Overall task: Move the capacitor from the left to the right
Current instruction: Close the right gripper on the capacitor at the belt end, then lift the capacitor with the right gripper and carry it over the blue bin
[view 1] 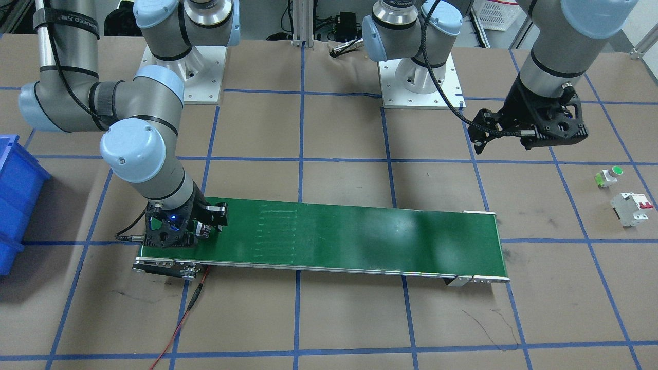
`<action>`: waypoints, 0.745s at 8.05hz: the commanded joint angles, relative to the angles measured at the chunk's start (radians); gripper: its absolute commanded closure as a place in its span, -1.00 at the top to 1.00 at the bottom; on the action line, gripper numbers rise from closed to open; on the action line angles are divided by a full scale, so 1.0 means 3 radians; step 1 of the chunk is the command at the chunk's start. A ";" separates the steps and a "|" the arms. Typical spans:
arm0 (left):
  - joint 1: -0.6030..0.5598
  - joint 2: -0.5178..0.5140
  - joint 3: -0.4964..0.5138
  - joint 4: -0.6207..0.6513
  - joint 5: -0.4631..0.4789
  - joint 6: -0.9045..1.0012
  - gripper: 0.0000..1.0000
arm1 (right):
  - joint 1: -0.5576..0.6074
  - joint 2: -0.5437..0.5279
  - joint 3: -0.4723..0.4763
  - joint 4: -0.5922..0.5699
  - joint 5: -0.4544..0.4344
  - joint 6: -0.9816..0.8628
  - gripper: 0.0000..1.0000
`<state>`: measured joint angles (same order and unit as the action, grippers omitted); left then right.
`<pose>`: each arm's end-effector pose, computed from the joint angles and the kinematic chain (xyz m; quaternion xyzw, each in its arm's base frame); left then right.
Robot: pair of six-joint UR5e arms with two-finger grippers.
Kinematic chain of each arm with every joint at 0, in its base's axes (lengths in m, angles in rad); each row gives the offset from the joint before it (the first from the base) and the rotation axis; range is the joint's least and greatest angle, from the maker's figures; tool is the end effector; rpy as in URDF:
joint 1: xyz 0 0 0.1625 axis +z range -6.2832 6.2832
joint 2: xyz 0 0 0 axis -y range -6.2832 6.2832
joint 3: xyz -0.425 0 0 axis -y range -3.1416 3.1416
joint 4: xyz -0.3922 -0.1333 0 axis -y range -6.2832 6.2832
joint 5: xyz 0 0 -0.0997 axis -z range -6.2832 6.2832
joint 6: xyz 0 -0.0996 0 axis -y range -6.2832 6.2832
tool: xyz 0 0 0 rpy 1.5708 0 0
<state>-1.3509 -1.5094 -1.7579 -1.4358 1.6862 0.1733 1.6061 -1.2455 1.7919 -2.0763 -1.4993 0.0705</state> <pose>-0.0178 -0.4791 0.4395 -0.0235 0.9980 0.0067 0.0575 0.1603 -0.5612 0.2581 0.0183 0.9990 0.0223 0.0346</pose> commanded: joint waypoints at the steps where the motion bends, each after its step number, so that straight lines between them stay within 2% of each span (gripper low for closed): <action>1: -0.0002 0.0000 0.0000 -0.0005 -0.0001 0.0000 1.00 | -0.0005 0.0005 -0.0001 0.0094 -0.0084 -0.0158 -1.00; 4: -0.0002 0.0000 0.0000 0.0000 0.0004 0.0000 1.00 | -0.0025 -0.0036 -0.0107 0.0161 -0.0181 -0.0184 -1.00; 5: -0.0002 0.0000 0.0000 0.0000 0.0009 0.0000 1.00 | -0.0086 -0.0061 -0.0290 0.0207 -0.0349 -0.0194 -1.00; 6: -0.0002 0.0000 -0.0005 0.0005 0.0009 0.0000 1.00 | -0.0259 -0.0117 -0.0484 0.0501 -0.0391 -0.0326 -1.00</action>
<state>-1.3514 -1.5094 -1.7580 -1.4358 1.6876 0.1733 1.5889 -1.2579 1.7364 -2.0204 -1.5728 0.0133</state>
